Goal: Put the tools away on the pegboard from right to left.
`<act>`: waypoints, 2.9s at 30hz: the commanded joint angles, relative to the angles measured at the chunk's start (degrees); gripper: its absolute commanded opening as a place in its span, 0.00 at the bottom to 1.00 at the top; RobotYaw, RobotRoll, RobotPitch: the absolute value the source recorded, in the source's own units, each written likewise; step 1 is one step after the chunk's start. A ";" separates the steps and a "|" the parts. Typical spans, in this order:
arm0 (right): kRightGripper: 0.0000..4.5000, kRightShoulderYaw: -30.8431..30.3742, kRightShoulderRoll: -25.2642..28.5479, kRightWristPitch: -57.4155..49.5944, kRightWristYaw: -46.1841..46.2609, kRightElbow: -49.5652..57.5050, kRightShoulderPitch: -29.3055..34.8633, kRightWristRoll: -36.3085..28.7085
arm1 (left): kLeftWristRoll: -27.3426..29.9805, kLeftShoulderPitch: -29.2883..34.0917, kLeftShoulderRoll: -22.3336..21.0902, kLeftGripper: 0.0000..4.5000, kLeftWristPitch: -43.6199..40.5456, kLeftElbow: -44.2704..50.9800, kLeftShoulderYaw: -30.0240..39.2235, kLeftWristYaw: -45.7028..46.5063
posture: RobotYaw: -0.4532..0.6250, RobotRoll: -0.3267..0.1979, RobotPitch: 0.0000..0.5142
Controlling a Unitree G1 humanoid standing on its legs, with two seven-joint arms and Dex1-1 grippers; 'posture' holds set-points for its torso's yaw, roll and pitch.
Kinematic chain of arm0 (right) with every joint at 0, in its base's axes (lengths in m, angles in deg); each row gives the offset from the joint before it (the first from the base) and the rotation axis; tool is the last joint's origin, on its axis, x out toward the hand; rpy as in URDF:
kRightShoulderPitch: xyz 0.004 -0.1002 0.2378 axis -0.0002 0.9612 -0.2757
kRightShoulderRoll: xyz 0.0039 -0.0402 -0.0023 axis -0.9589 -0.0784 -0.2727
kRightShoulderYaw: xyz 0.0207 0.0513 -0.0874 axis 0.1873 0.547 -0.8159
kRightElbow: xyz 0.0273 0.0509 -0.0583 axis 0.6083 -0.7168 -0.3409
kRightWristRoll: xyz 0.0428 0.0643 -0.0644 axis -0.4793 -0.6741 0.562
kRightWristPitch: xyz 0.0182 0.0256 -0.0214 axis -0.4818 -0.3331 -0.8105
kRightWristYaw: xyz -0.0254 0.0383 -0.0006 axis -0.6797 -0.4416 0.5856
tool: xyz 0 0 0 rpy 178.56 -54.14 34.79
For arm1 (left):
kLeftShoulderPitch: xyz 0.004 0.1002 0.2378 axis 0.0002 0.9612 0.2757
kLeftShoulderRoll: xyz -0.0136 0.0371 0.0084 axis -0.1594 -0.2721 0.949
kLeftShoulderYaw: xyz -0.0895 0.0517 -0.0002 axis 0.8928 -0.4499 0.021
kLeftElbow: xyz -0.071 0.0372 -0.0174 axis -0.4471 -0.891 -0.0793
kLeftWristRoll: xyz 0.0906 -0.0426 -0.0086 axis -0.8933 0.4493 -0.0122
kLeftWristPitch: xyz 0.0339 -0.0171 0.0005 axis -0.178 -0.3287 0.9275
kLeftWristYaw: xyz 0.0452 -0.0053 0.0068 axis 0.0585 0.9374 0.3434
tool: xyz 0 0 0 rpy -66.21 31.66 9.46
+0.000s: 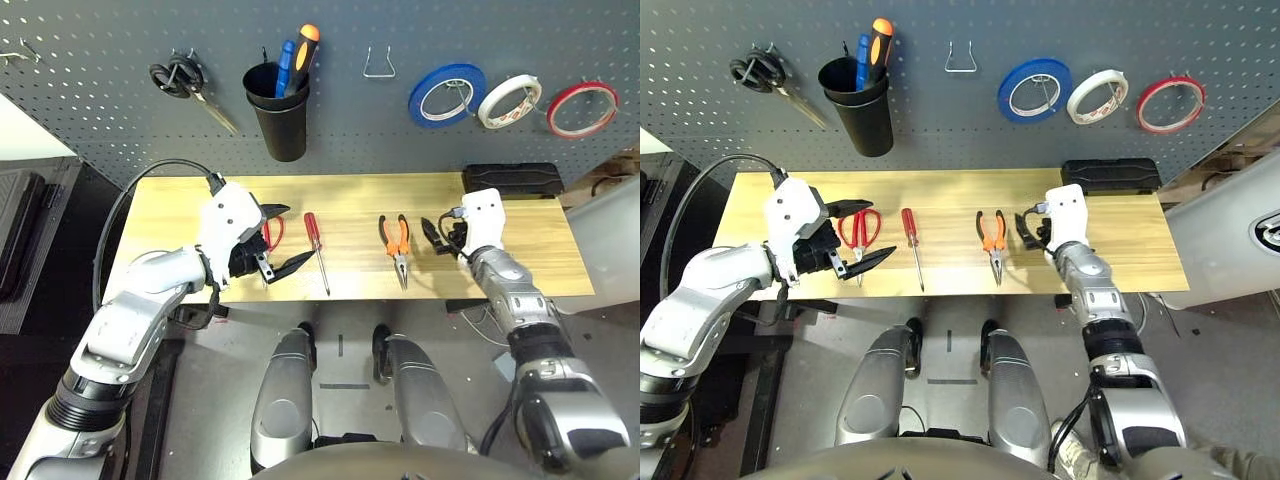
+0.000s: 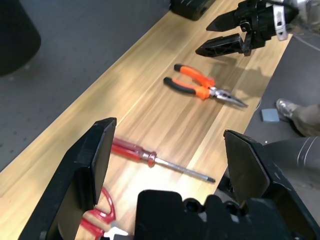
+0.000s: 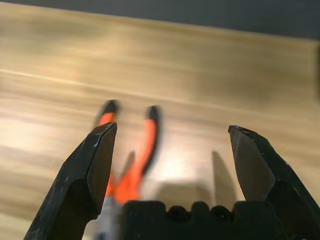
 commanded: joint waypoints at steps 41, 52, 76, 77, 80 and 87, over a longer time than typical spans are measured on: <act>0.99 2.63 -6.88 -25.58 16.51 -20.71 -16.06 1.45 | -6.86 -0.40 -2.22 1.00 -5.12 -3.89 -2.92 -1.10 | 0.77 0.62 0.60; 0.65 4.53 -7.11 -24.78 16.67 -23.03 -16.89 0.99 | -7.46 -0.55 -2.40 1.00 -5.44 -4.21 -2.77 -1.40 | 0.77 0.62 0.58; 0.65 -8.87 5.22 13.98 -1.03 10.69 4.50 9.21 | 7.09 -3.21 7.56 1.00 3.00 2.66 8.55 -0.53 | 0.76 0.62 0.55; 0.65 -8.44 5.35 15.18 -1.06 10.61 4.77 9.10 | 7.83 -3.50 7.86 1.00 2.78 3.10 8.95 -0.33 | 0.75 0.62 0.55; 0.65 -6.86 5.94 19.28 -0.70 10.81 5.32 8.77 | 9.97 -4.48 8.73 1.00 3.36 4.50 10.41 0.45 | 0.75 0.62 0.55; 0.65 -4.70 8.47 30.51 1.39 10.74 4.76 11.43 | 13.03 -5.68 10.31 1.00 3.84 6.07 11.61 2.15 | 0.74 0.62 0.55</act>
